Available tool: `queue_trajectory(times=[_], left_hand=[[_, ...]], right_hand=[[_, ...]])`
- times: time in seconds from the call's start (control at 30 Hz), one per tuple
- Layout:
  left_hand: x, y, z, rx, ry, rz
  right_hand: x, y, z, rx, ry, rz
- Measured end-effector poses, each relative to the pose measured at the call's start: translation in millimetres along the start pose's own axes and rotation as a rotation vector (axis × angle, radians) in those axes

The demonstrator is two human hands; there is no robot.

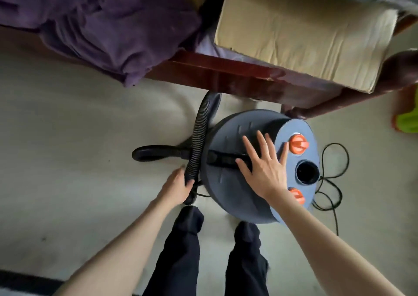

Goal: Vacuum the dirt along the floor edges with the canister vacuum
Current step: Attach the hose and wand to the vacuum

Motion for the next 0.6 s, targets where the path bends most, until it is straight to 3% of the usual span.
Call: queue_trajectory(times=[0.2,0.47,0.6], left_hand=[[27.9,21.9,3.9,-0.166,-0.176,0.061],[35.8,14.0,-4.2,-0.204,-0.208,0.119],[24.9,-1.5,-5.9,-0.338,-0.235,0.077]], right_hand=[[-0.8,9.3,0.6,-0.007,-0.007,-0.139],[-1.5,8.9,-0.6,-0.07,-0.011,-0.063],[1.7,-0.5,3.1,-0.077,0.026,0.089]])
Point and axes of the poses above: each hand's wrist, its own x-axis towards the middle knuckle, its own y-axis out of the palm, z = x × y, the point moved 2 cm from there along x, towards the middle knuckle, and after that the axes turned 14 degrees about -z, right-handed, at the moved point
